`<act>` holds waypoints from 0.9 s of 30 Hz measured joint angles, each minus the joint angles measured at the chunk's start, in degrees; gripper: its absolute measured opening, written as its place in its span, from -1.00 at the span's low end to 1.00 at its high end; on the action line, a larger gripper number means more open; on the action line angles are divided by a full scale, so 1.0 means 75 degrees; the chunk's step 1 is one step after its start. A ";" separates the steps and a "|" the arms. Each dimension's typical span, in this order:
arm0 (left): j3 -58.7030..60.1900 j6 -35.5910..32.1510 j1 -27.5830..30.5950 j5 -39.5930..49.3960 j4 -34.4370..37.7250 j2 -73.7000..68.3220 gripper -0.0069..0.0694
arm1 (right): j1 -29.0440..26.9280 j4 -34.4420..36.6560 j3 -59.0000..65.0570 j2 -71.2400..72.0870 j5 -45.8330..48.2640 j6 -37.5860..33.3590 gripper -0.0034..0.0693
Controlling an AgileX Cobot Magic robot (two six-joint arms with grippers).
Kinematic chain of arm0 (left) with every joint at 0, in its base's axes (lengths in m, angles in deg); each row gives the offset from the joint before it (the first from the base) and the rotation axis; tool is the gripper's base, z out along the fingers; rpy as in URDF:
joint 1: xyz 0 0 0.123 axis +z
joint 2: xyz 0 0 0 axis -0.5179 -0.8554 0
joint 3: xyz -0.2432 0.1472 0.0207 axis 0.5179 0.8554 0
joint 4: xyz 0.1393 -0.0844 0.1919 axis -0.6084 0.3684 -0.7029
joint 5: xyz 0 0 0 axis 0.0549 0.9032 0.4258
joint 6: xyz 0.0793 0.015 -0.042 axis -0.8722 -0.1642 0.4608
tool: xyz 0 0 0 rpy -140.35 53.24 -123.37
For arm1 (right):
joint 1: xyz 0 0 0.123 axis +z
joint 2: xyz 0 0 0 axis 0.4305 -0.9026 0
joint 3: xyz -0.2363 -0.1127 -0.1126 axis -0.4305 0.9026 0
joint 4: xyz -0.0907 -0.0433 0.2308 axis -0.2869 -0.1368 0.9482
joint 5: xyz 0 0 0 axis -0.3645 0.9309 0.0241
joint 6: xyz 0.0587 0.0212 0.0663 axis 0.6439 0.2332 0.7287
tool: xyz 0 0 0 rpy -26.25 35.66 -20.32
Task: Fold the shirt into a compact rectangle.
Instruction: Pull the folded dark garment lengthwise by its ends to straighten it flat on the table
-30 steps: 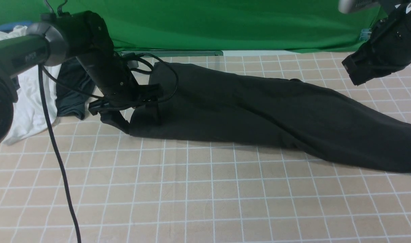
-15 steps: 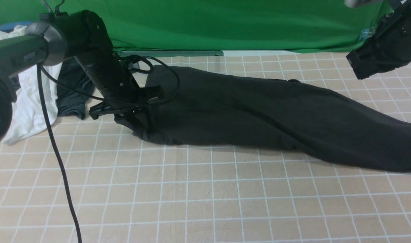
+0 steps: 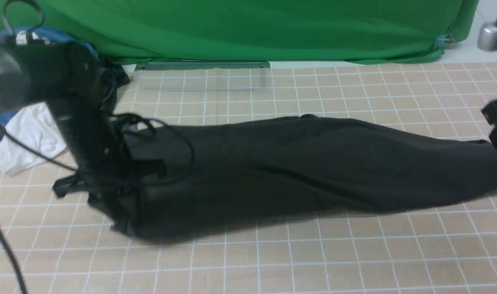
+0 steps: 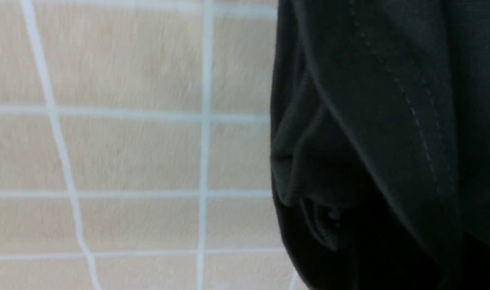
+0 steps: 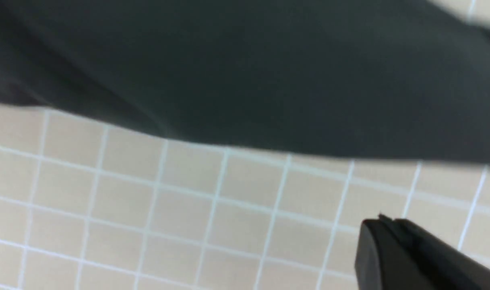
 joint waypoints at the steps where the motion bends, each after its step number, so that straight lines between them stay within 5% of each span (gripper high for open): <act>1: 0.0177 -0.0026 0.0000 0.0000 -0.0097 0.0067 -0.59 | -0.0057 0.0000 0.0140 0.0029 -0.0193 0.0057 -0.82; 7: 0.0414 0.0206 0.0076 -0.0059 -0.0898 0.0187 -0.59 | -0.0666 -0.0009 0.0677 -0.0285 -0.1605 0.0354 -0.47; 13: 0.0341 0.0351 0.0078 -0.0167 -0.1095 0.0213 -0.59 | -0.1056 -0.0053 0.0677 -0.1545 -0.2112 0.0604 0.50; 16: 0.0341 0.0367 0.0078 -0.0252 -0.1103 0.0213 -0.59 | -0.1056 -0.0031 0.0677 -0.2112 -0.2227 0.0623 0.69; 22: 0.0341 0.0373 0.0078 -0.0317 -0.1117 0.0213 -0.59 | -0.1048 -0.0043 0.0677 -0.2979 -0.2651 0.0593 0.45; 25: 0.0341 0.0373 0.0078 -0.0327 -0.1117 0.0213 -0.59 | -0.1048 -0.0039 0.0663 -0.3009 -0.2711 0.0509 -0.03; 27: 0.0341 0.0373 0.0078 -0.0343 -0.1114 0.0213 -0.59 | -0.1048 -0.0021 0.0663 -0.3009 -0.2711 0.0338 -0.60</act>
